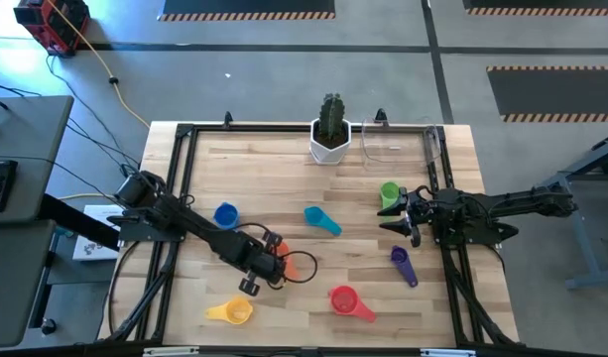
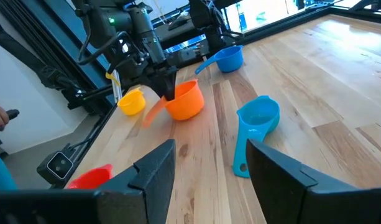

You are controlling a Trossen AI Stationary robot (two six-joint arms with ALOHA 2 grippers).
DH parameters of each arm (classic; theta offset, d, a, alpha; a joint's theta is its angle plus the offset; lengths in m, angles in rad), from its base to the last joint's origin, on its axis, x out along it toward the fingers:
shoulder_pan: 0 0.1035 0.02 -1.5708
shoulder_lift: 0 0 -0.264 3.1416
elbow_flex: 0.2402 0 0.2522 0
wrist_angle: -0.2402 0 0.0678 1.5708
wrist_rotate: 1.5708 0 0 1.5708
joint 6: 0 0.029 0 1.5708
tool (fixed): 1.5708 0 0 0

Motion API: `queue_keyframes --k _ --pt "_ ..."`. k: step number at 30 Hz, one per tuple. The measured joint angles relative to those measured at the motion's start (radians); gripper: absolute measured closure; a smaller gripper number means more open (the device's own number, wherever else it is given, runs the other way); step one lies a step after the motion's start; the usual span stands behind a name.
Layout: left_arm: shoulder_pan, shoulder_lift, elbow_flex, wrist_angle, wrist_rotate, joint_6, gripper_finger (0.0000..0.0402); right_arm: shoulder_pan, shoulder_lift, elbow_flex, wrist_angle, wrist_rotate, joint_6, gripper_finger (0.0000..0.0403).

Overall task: Nest measuring cups in basket
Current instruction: Move the orange measuring cup to the center of the table, then put the light red measuring cup on top of the orange measuring cup

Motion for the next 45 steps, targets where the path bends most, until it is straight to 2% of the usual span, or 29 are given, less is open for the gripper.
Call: queue_keyframes --k 10,18,32,39,45 --pt "0.0 0.0 0.0 0.002 -0.001 -0.033 0.0319 0.0 0.0 0.0 0.0 0.0 0.0 0.0215" --pt "0.0 -0.04 0.001 -0.007 -0.002 -0.034 0.0316 0.0 0.0 0.0 0.0 0.0 0.0 0.0215" --pt "0.0 -0.239 0.002 -0.064 -0.003 -0.072 0.0316 0.0 0.0 0.0 0.0 0.0 0.0 0.0215" --pt "0.012 -0.352 0.003 -0.056 -0.008 -0.16 0.0316 0.0 0.0 0.0 -0.008 0.0 0.0 0.0215" --pt "0.061 -0.429 0.002 -0.057 -0.051 -0.34 0.0316 0.0 0.0 0.0 -0.008 0.0 0.0 0.0215"
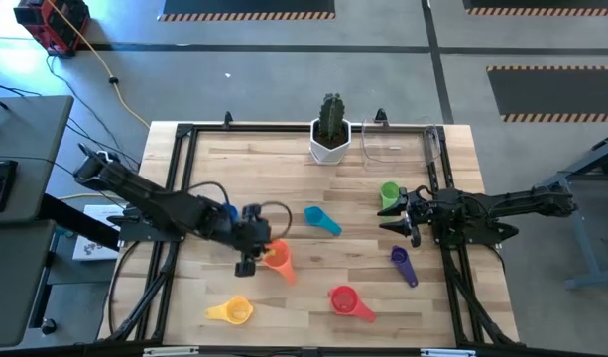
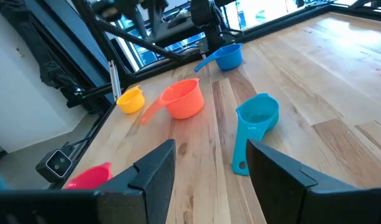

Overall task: Nest measuring cups in basket
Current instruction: Put the light red measuring cup on top of the orange measuring cup

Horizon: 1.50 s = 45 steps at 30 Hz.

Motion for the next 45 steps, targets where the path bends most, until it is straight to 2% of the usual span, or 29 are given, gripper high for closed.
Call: queue_keyframes --k 11,19,28,33,38,45 --pt "0.123 -0.075 0.0 0.001 -0.017 -0.197 0.0316 0.0 0.0 0.0 0.0 0.0 0.011 0.0215" --pt "0.197 -0.076 0.0 0.001 -0.017 -0.305 0.0316 0.0 0.0 0.0 0.001 0.0 0.325 0.0215" --pt "0.237 -0.076 0.0 0.02 -0.016 -0.33 0.0316 0.0 0.0 0.0 0.018 0.084 0.428 0.0215" --pt "0.275 -0.08 -0.001 0.031 -0.015 -0.319 0.0316 0.0 0.0 0.004 0.113 0.087 0.424 0.0215" --pt "0.3 -0.08 -0.001 0.031 0.003 -0.313 0.0316 0.0 0.0 0.054 0.18 0.122 0.349 0.0215" --pt "0.317 -0.081 -0.001 0.029 0.003 -0.296 0.0316 0.0 0.001 0.161 0.184 0.194 0.288 0.0215"
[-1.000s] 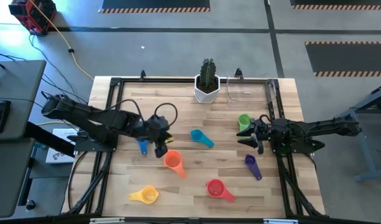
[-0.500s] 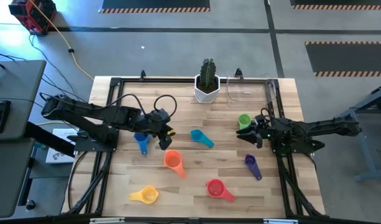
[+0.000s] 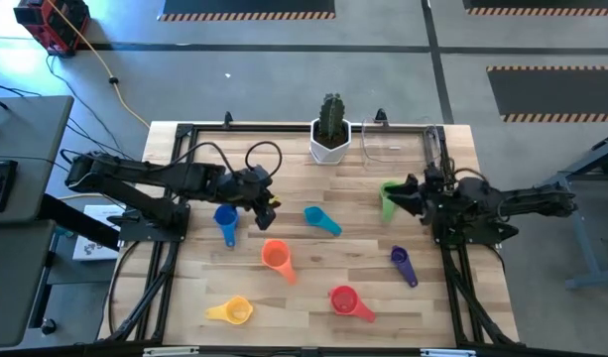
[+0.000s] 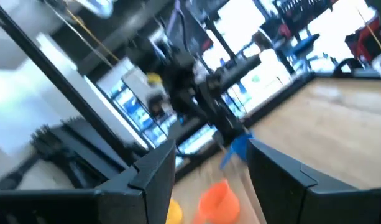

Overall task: Nest measuring cups in basket
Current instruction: Put the light red measuring cup on top of the orange measuring cup

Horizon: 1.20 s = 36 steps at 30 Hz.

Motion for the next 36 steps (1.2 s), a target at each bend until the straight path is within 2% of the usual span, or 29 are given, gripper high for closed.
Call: queue_keyframes --k 5,10,13,18,23,27,36 --pt "0.024 -0.03 0.0 -0.006 0.051 0.053 0.0316 0.0 0.037 0.106 -0.001 -0.007 0.007 0.0215" --pt "0.049 -0.081 0.0 -0.007 0.115 0.054 0.0316 0.0 0.152 0.241 -0.011 -0.035 -0.035 0.0215" --pt "0.055 -0.121 0.0 -0.008 0.13 0.054 0.0316 0.0 0.24 0.326 -0.086 -0.056 -0.043 0.0215" --pt "0.054 -0.195 0.0 -0.031 0.13 0.054 0.0316 0.012 0.409 0.458 -0.31 -0.106 0.069 0.0215" --pt "0.054 -0.253 0.0 -0.041 0.13 0.08 0.0316 0.08 0.59 0.538 -0.465 -0.109 0.207 0.0215" --pt "0.054 -0.281 0.0 -0.049 0.129 0.08 0.0316 0.151 0.721 0.575 -0.5 -0.109 0.314 0.0215" --pt "0.054 -0.288 0.0 -0.07 0.121 0.119 0.0316 0.306 0.971 0.682 -0.524 -0.107 0.336 0.0215"
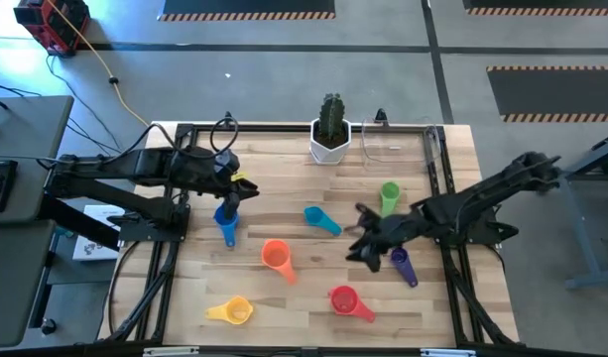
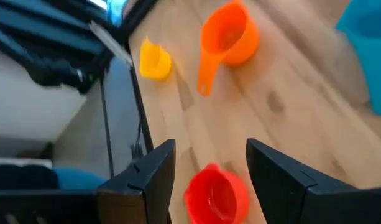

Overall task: Nest measuring cups in basket
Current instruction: Put the light red measuring cup on top of the orange measuring cup

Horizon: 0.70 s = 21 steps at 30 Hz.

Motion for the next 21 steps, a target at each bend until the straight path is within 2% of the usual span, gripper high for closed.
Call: queue_keyframes --k 8,21 --pt "0.0 0.002 0.0 -0.004 0.0 0.006 0.0316 0.065 0.193 0.094 -0.071 0.027 -0.037 0.0215" --pt "0.0 0.002 0.0 -0.004 -0.002 0.006 0.0316 0.114 0.414 0.157 -0.08 -0.023 -0.051 0.0215"
